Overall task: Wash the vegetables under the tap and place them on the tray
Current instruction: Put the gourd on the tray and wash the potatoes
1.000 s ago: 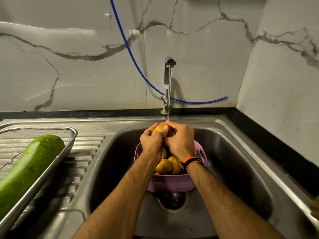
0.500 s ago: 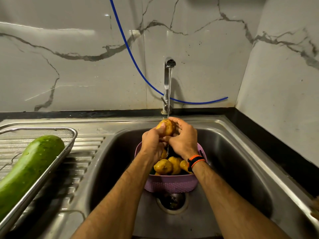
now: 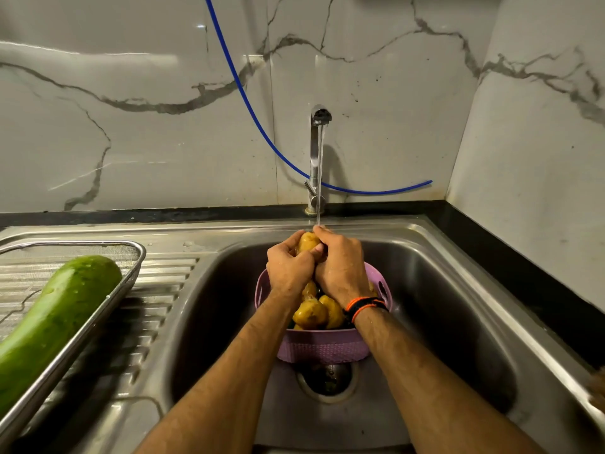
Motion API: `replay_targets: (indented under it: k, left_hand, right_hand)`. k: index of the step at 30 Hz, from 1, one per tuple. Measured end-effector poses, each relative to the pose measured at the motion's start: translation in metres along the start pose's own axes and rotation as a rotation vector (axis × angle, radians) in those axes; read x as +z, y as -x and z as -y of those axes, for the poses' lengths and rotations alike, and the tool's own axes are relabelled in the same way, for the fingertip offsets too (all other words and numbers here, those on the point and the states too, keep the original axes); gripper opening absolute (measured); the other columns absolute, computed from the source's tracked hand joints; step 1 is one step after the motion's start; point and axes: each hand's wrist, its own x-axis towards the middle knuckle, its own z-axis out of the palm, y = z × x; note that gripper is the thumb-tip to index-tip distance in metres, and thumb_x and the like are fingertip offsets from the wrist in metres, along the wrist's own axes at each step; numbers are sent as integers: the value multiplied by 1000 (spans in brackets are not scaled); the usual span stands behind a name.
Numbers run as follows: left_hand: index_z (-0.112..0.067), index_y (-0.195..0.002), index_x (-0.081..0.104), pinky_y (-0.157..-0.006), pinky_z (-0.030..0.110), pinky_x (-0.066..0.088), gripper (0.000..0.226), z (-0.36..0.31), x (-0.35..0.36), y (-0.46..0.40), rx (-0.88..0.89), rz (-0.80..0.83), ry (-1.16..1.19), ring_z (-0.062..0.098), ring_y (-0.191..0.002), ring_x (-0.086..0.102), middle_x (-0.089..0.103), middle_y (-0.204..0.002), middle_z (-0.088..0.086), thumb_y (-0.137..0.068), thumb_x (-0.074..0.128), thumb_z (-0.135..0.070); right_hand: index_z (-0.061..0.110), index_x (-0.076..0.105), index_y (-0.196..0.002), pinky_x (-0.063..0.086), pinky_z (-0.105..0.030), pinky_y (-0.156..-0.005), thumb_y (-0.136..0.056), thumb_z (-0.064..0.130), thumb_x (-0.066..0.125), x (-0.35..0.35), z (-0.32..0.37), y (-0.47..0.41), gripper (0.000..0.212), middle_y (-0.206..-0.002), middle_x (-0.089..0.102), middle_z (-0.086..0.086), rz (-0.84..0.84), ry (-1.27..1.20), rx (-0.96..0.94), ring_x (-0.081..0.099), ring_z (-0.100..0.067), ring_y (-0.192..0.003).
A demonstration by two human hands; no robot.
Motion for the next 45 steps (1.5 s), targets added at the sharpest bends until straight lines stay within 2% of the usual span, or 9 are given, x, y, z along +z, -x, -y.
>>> replay_targets:
  k: [3, 5, 8, 11, 22, 29, 35, 42, 45]
  left_hand:
    - [-16, -131, 64, -99, 45, 54, 52, -1, -2, 0, 13, 28, -35, 19, -113, 65, 71, -119, 3, -81, 78, -11]
    - [-18, -126, 66, -98, 44, 55, 47, -1, -1, 0, 26, 23, -35, 17, -110, 66, 72, -115, 1, -81, 78, -9]
    - [-21, -125, 68, -98, 42, 55, 47, -2, 1, 2, 58, 40, -63, 16, -110, 66, 71, -115, 0, -82, 76, -5]
    - [-15, -126, 66, -94, 38, 57, 45, -3, -1, 0, 45, 101, -30, 16, -106, 67, 71, -115, 5, -85, 70, 1]
    - [-8, -125, 64, -81, 38, 60, 28, -15, -3, 2, -223, 93, 296, 26, -102, 67, 66, -112, 13, -100, 50, -4]
    - [-5, -129, 59, -97, 49, 54, 47, -13, -5, -2, -241, 29, 298, 32, -112, 63, 63, -120, 14, -85, 65, 10]
    - [-7, -118, 65, -77, 37, 61, 31, -11, -3, 2, -259, 108, 255, 29, -99, 69, 68, -110, 16, -88, 65, 3]
    - [-8, -122, 65, -90, 48, 58, 42, -8, -4, 0, -199, 59, 166, 30, -104, 67, 68, -112, 12, -83, 71, 6]
    - [-10, -121, 66, -89, 42, 59, 45, -6, -5, -1, -134, 38, 101, 23, -105, 65, 67, -110, 6, -81, 74, 6]
  right_hand:
    - [14, 31, -152, 30, -24, -114, -91, 0, 62, -1, -2, -3, 70, -157, 33, -8, 113, 9, 6, 32, -22, -144]
    - [15, 37, -150, 33, -9, -102, -91, 1, 64, -3, -4, -2, 66, -153, 39, -7, 109, -52, 31, 38, -17, -138]
    - [17, 52, -141, 44, -22, -99, -83, 3, 73, -6, -5, 0, 64, -135, 59, -7, -29, -4, 11, 55, -22, -125]
    - [18, 60, -133, 46, -22, -92, -77, 0, 75, -8, -6, 0, 61, -124, 66, -6, -36, -57, 34, 59, -21, -117]
    - [26, 56, -136, 53, -28, -94, -73, 2, 82, -6, -15, -8, 72, -131, 60, -2, 9, -326, 265, 57, -20, -121]
    - [23, 51, -129, 53, -35, -95, -69, 6, 85, -5, -16, -9, 72, -127, 58, -3, 49, -495, 366, 55, -22, -118]
    - [27, 49, -125, 56, -32, -83, -70, -8, 78, 0, -20, -11, 71, -125, 55, -1, 49, -664, 392, 55, -21, -115]
    - [29, 52, -123, 57, -42, -89, -71, -10, 75, 4, -23, -15, 68, -125, 57, -2, 58, -615, 389, 56, -24, -117]
    - [26, 51, -132, 52, -33, -91, -73, -7, 73, -2, -20, -11, 70, -132, 53, -4, 57, -473, 300, 53, -23, -119]
